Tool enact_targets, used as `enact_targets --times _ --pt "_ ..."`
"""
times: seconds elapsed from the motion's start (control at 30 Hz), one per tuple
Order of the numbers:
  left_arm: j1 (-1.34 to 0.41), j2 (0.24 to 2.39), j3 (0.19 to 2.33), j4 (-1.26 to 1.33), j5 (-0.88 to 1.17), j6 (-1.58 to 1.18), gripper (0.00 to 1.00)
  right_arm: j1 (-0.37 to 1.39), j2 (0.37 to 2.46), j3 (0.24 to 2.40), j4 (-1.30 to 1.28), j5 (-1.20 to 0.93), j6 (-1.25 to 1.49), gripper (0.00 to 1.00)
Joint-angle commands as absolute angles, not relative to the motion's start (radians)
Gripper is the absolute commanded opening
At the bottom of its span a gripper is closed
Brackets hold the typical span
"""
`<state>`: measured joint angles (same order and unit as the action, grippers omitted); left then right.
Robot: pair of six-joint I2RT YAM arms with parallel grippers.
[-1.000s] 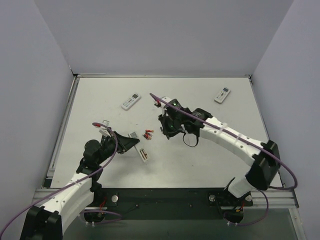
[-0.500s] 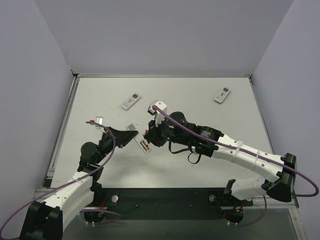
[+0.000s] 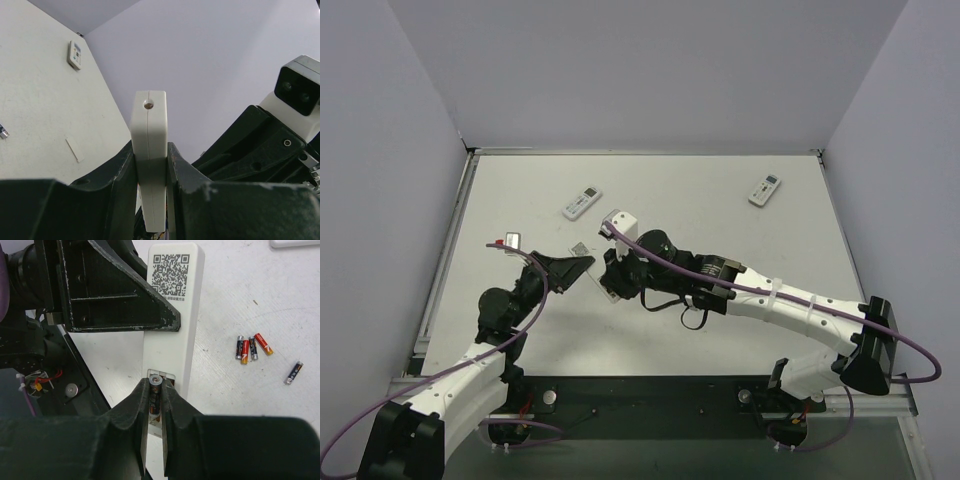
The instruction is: Load the batteries into the remote control
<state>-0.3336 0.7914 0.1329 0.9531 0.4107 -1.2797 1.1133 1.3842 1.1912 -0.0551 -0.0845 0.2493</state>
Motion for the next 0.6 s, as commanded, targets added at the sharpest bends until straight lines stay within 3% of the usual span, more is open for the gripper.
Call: enact_targets --times 0.0,0.57 --pt "-0.341 0.79 0.156 1.058 0.38 -1.308 0.0 1.126 1.388 1.195 -0.008 -0.06 0.219 0.0" --pt "-0.344 0.792 0.149 1.121 0.36 -1.344 0.0 1.157 1.41 1.204 -0.04 -0.009 0.181 0.03"
